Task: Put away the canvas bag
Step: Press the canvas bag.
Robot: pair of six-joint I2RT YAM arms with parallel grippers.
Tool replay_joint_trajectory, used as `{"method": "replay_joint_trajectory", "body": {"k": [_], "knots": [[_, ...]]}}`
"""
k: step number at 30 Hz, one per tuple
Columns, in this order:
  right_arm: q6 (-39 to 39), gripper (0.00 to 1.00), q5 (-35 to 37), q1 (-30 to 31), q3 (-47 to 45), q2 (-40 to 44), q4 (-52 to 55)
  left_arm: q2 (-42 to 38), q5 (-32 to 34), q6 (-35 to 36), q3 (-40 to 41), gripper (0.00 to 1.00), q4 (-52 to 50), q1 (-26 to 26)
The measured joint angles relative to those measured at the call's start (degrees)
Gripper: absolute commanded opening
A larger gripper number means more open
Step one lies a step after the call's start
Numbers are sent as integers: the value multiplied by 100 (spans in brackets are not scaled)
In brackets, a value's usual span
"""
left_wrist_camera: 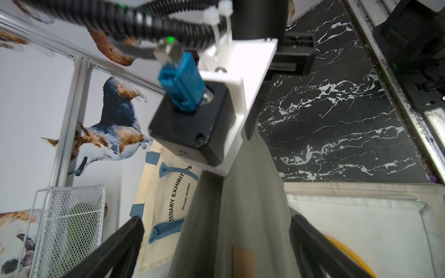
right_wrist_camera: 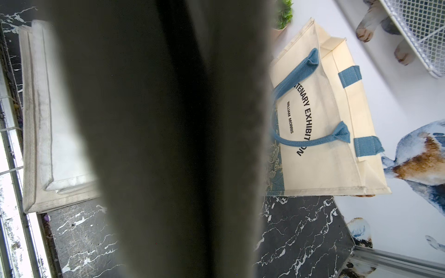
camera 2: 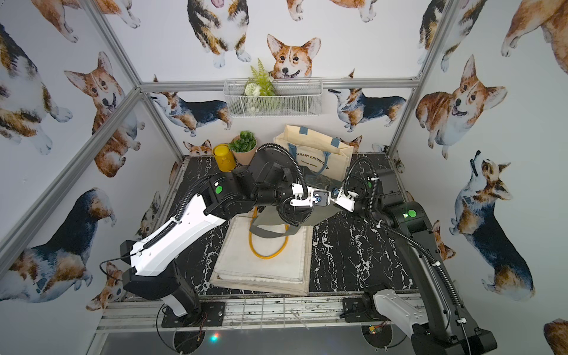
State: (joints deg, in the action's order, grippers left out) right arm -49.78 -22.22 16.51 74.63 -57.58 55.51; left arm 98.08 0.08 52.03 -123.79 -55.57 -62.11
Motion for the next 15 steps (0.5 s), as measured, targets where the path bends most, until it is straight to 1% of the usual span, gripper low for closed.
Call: {"method": "replay_joint_trajectory", "body": {"k": [1,2,3,4,5,6,8,9,10,13,15], "knots": [[-2,0,7,0,-2,9,-7,9,-35,-20,-11,85,-22,31],[-4,0,7,0,-11,20,-28,17,-101,-35,-28,77,-55,61],[-4,0,7,0,-28,33,-55,22,-164,-66,-35,68,-79,92],[-4,0,4,0,-50,48,-83,26,-179,-83,-35,55,-96,136],[-2,0,-2,0,-68,59,-111,37,-192,-109,-28,44,-105,179],[4,0,-31,2,-94,70,-153,37,-219,-120,0,37,-92,221],[9,3,-142,37,-155,90,-271,37,-278,-201,92,20,33,251],[13,6,-208,37,-188,103,-337,37,-337,-203,144,8,92,251],[31,10,-197,33,-216,114,-398,37,-350,-203,179,0,144,251],[173,22,-286,26,-297,144,-555,-66,-378,-210,385,0,214,315],[339,34,-452,26,-334,201,-734,-251,-378,-219,651,0,356,424]]}}
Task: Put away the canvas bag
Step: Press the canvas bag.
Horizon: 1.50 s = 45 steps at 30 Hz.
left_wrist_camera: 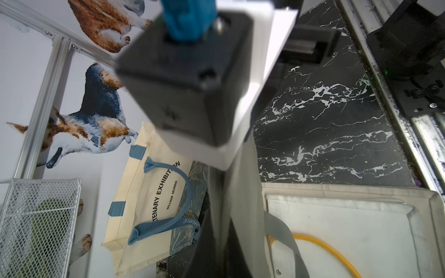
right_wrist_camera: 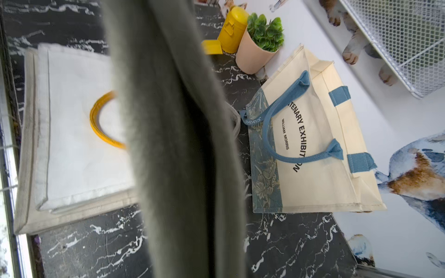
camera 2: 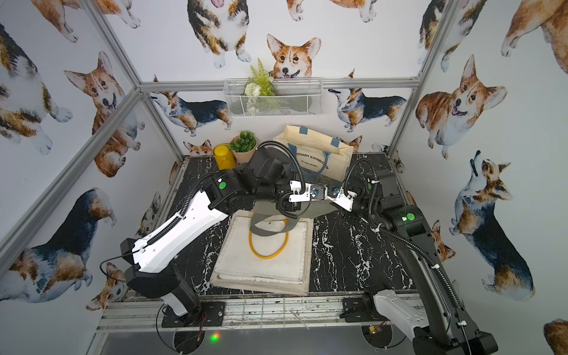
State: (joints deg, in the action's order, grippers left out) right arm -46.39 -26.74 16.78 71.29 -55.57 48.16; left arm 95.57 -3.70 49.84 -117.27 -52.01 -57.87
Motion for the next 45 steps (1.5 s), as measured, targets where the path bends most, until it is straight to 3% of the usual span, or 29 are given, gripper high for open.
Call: {"method": "replay_joint_trajectory", "body": {"k": [4,10,16,22,25,28,32,35,37,40,45], "knots": [[601,51,-350,-2,-295,240,-533,-785,-481,-264,925,0,625,485],[1523,69,-1036,-28,-999,551,-1628,-1814,-1858,-1137,2247,0,2048,1340],[2315,72,-1401,-39,-1283,310,-2920,-2354,-2872,-2035,3071,0,3198,1773],[2697,71,-1620,-66,-1425,330,-3659,-2712,-3467,-2874,3521,0,4083,2275],[2830,61,-1735,-68,-1510,433,-3790,-2852,-3600,-3086,3639,0,4310,2343],[2855,40,-1860,-76,-1519,516,-3807,-2957,-3663,-3217,3742,0,4474,2387],[2855,0,-1976,-103,-1517,590,-3709,-3005,-3679,-3289,3814,0,4524,2420],[2822,0,-2009,-109,-1462,632,-3589,-3001,-3646,-3239,3792,44,4507,2420],[2723,0,-2024,-109,-1377,614,-3447,-2981,-3639,-3182,3718,61,4391,2420],[2459,0,-2024,-107,-1167,516,-3130,-2907,-3475,-3005,3493,79,4028,2358],[1906,0,-1958,-105,-844,319,-2420,-2675,-3244,-2538,2988,90,3259,1902]]}}
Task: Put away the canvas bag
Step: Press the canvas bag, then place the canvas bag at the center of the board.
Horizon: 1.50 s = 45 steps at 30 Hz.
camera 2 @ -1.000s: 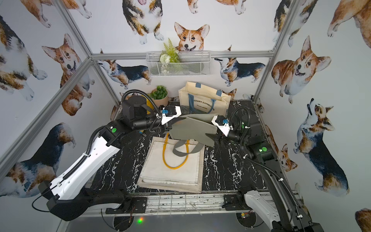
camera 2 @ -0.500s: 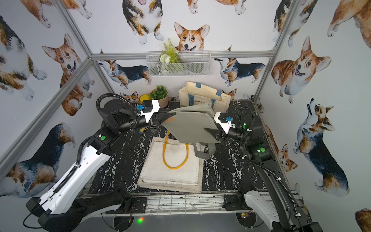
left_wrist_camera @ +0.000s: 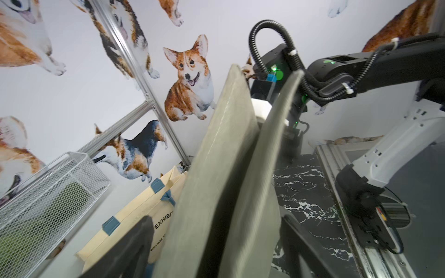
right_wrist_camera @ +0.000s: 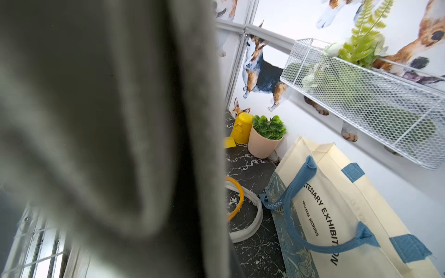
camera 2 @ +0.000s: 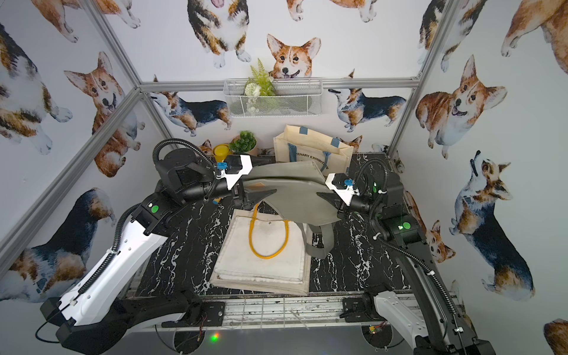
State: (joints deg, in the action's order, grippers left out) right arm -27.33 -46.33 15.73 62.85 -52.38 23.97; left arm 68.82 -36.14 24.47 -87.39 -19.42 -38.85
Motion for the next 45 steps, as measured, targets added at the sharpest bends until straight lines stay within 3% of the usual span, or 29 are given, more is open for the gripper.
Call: {"method": "replay_joint_trajectory", "body": {"k": [7,10,12,17,21,23,27,36,45], "knots": [[-645,0,153,-9,245,-153,680,424,623,603,-588,93,-885,-514],[-769,0,184,-9,245,-153,802,627,859,778,-798,85,-1193,-667],[-872,0,247,-9,260,-157,855,776,973,872,-942,69,-1436,-774],[-1027,2,503,-9,278,-166,1014,977,1191,938,-1130,2,-1832,-826],[-1005,27,621,-9,275,-173,1095,855,1300,933,-857,0,-1768,-831],[-990,47,671,-7,210,-142,1062,706,1473,844,-636,0,-1683,-811],[-809,68,852,-9,-94,-103,1010,573,1779,649,-442,0,-1532,-723],[-197,74,2013,-9,-291,-612,839,750,3075,568,-603,0,-1222,-442],[398,75,2288,-9,-125,-855,483,1156,4621,1585,-1344,0,-942,205]]}}
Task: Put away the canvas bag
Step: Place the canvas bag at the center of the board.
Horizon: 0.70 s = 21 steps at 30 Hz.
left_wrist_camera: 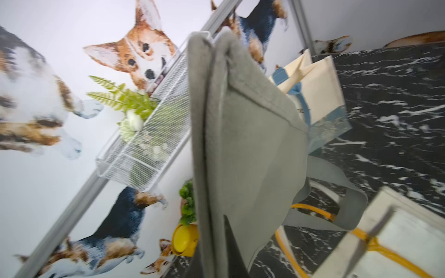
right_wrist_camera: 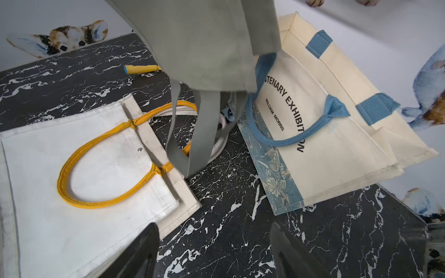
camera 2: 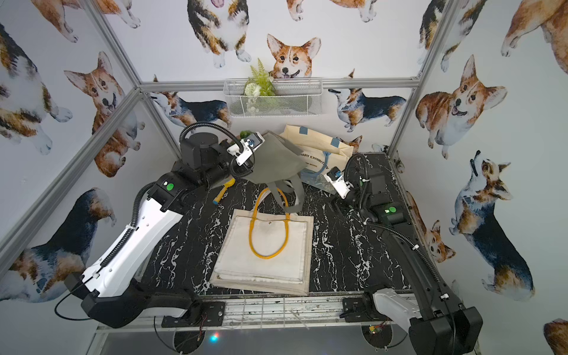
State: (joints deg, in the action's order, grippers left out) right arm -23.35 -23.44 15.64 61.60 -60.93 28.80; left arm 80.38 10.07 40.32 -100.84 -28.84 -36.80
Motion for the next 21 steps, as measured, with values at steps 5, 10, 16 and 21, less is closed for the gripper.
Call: {"method": "replay_joint_trajectory", "body": {"k": [5,10,16,21], "knots": [[304,77,-273,0,61,-142,-289,9,260,699,44,0,549,-114],[531,76,-437,0,-136,-149,-509,-925,-31,1049,2319,0,1681,-745],[732,77,-592,0,-605,-63,-616,-1379,457,1202,5294,0,2955,-1978],[990,77,-693,0,-839,28,-734,-1388,1484,1259,6325,0,3930,-2949]]}}
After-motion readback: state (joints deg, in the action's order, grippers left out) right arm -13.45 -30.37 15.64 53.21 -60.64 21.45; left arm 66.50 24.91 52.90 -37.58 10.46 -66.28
